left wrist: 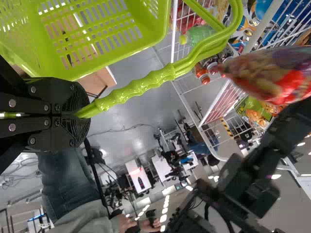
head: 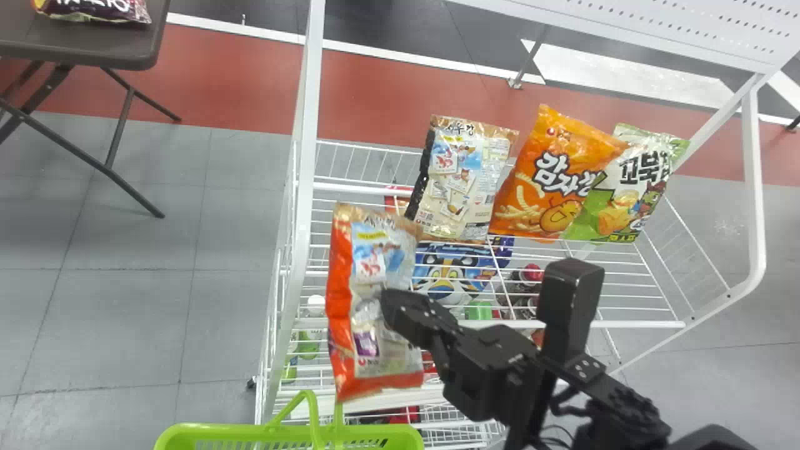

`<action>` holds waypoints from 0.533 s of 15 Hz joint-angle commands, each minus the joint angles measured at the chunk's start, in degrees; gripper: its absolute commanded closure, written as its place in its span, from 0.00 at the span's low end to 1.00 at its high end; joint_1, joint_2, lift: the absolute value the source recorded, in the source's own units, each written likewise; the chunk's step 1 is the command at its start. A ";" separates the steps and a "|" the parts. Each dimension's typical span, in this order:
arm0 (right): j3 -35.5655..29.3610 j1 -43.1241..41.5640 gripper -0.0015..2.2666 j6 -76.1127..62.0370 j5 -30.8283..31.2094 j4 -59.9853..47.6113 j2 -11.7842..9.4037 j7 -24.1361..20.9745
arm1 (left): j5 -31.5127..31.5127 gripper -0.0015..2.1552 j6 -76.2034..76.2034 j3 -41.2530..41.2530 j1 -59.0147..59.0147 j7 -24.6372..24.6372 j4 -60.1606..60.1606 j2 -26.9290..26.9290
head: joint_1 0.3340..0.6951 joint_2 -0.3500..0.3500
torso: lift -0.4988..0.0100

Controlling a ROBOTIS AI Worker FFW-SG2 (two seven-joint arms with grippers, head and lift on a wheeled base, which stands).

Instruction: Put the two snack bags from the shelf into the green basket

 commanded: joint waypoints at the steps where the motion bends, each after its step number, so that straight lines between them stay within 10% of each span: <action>1: -3.28 2.69 0.99 5.00 -0.37 -3.41 0.00 1.04 | 0.07 0.92 -0.29 0.00 0.15 -0.03 0.00 0.00 | 1.00 0.00 | 0.96; 8: -22.88 7.00 0.99 28.91 -10.92 -8.16 0.53 10.27 | 0.07 0.92 -0.64 0.17 0.32 0.41 0.18 0.00 | 1.00 0.00 | 0.96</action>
